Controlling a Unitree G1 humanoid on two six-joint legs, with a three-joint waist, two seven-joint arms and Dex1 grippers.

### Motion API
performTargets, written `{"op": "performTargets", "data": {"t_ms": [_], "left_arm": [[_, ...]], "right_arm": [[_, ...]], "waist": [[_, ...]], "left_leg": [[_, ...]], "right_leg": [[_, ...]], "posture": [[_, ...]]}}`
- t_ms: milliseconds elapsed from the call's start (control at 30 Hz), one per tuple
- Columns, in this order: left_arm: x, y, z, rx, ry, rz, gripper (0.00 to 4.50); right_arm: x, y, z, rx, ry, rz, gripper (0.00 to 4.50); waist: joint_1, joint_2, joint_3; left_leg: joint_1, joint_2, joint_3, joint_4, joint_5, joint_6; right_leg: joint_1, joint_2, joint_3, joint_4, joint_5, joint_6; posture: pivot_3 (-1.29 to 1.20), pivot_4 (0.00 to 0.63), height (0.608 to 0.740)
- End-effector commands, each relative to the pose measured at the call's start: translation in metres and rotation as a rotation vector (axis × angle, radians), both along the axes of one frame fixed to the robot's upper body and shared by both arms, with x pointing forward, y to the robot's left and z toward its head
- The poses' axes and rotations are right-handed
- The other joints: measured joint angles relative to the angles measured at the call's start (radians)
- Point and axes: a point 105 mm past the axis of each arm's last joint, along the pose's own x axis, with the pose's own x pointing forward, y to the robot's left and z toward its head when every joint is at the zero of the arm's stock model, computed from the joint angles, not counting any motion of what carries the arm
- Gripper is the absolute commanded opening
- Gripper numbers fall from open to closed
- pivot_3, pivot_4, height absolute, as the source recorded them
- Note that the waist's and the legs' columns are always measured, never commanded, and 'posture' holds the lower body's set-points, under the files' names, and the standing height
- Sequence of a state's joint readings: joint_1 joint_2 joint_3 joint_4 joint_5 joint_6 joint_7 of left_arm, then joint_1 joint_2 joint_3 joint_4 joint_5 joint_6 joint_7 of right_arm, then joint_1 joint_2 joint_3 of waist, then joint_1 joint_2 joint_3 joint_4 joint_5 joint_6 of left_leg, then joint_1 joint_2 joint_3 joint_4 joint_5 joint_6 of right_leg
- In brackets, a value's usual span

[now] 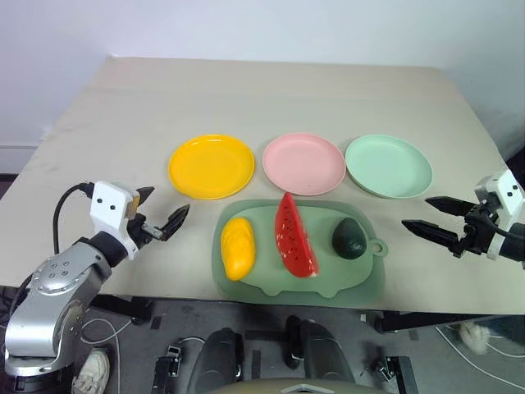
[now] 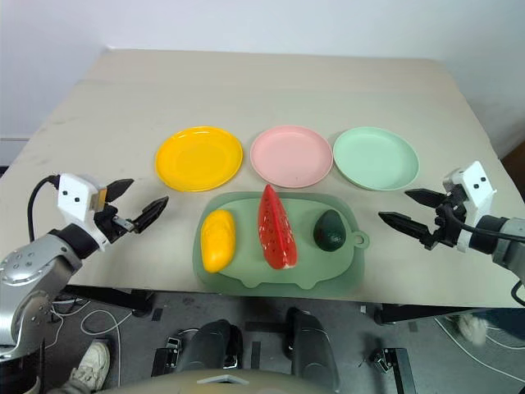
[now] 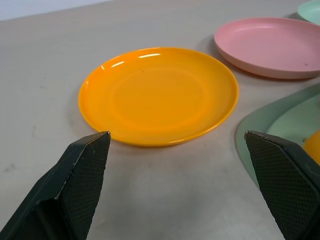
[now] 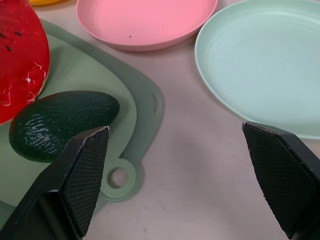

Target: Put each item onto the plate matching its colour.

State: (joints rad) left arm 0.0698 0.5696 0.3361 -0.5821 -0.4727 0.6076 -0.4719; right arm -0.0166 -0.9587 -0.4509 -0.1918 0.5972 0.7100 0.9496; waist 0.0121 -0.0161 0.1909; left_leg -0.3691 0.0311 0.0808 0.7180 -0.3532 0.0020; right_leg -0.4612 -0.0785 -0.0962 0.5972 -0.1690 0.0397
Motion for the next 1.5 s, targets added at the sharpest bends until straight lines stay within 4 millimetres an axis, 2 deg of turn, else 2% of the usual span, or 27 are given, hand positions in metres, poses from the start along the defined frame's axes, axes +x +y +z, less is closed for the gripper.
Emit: {"op": "performTargets", "data": {"t_ms": [33, 200, 400, 667, 800, 933, 1100, 1267, 1500], "left_arm": [[-0.007, -0.004, 0.012, 0.000, -0.047, -0.006, 4.50], [-0.011, -0.007, 0.012, -0.008, -0.048, -0.005, 4.50], [-0.013, -0.007, 0.012, -0.011, -0.033, -0.033, 4.50], [-0.006, -0.009, 0.015, -0.013, -0.008, -0.134, 4.50], [-0.002, -0.011, 0.014, -0.013, 0.004, -0.180, 4.50], [0.001, -0.019, 0.014, -0.049, 0.012, -0.233, 4.50], [-0.009, -0.031, 0.021, -0.106, 0.035, -0.357, 4.50], [-0.018, -0.039, 0.022, -0.118, 0.065, -0.423, 4.50], [-0.023, -0.041, 0.019, -0.123, 0.078, -0.427, 4.50]], "right_arm": [[0.005, 0.002, 0.009, -0.013, -0.037, 0.014, 4.47], [0.011, 0.003, 0.010, -0.020, -0.043, 0.023, 4.47], [0.008, 0.010, 0.024, -0.017, -0.057, 0.028, 4.47], [-0.010, 0.042, 0.042, 0.058, -0.019, 0.024, 4.47], [-0.020, 0.057, 0.038, 0.015, 0.032, 0.005, 4.47], [-0.024, 0.069, 0.033, 0.044, 0.091, -0.019, 4.47], [-0.023, 0.090, 0.023, 0.016, 0.130, -0.038, 4.47], [-0.017, 0.093, 0.011, -0.048, 0.175, -0.098, 4.47], [-0.011, 0.103, -0.006, -0.029, 0.227, -0.128, 4.47]], "waist": [[0.001, 0.000, 0.000], [0.003, 0.000, 0.000], [0.002, 0.000, 0.000], [0.003, 0.000, 0.000], [0.002, 0.000, 0.000], [0.001, 0.000, 0.000], [0.001, 0.000, 0.000], [0.002, 0.000, 0.000], [0.000, 0.000, 0.000]], "left_leg": [[0.000, 0.000, 0.000, 0.000, 0.000, 0.000], [0.000, 0.000, 0.000, 0.000, 0.000, 0.000], [0.000, 0.000, 0.000, 0.000, 0.000, 0.000], [0.000, 0.000, 0.000, 0.000, 0.000, 0.000], [-0.001, 0.000, 0.000, 0.000, 0.000, 0.000], [-0.001, 0.000, 0.000, 0.000, 0.000, 0.000], [-0.001, 0.000, 0.000, 0.000, 0.000, 0.000], [-0.002, 0.000, 0.000, 0.000, 0.000, 0.000], [-0.002, 0.000, -0.001, 0.000, 0.000, 0.000]], "right_leg": [[0.000, 0.000, 0.000, 0.000, 0.000, 0.000], [0.000, 0.000, 0.000, 0.000, 0.000, 0.000], [0.000, 0.000, 0.000, 0.000, 0.000, 0.000], [0.000, 0.000, 0.000, 0.000, 0.000, 0.000], [-0.001, 0.000, 0.000, 0.000, 0.000, 0.000], [-0.001, 0.000, 0.000, 0.000, 0.000, 0.000], [-0.001, 0.000, 0.000, 0.000, 0.000, 0.000], [-0.002, 0.000, 0.000, 0.000, 0.000, 0.000], [-0.002, 0.000, 0.000, 0.000, 0.000, 0.000]], "posture": [[0.00, 0.150, 0.740], [0.00, 0.150, 0.740], [0.00, 0.150, 0.740], [0.00, 0.150, 0.740], [0.00, 0.150, 0.740], [0.00, 0.150, 0.740], [0.00, 0.150, 0.740], [0.00, 0.150, 0.740], [0.00, 0.150, 0.740]]}}
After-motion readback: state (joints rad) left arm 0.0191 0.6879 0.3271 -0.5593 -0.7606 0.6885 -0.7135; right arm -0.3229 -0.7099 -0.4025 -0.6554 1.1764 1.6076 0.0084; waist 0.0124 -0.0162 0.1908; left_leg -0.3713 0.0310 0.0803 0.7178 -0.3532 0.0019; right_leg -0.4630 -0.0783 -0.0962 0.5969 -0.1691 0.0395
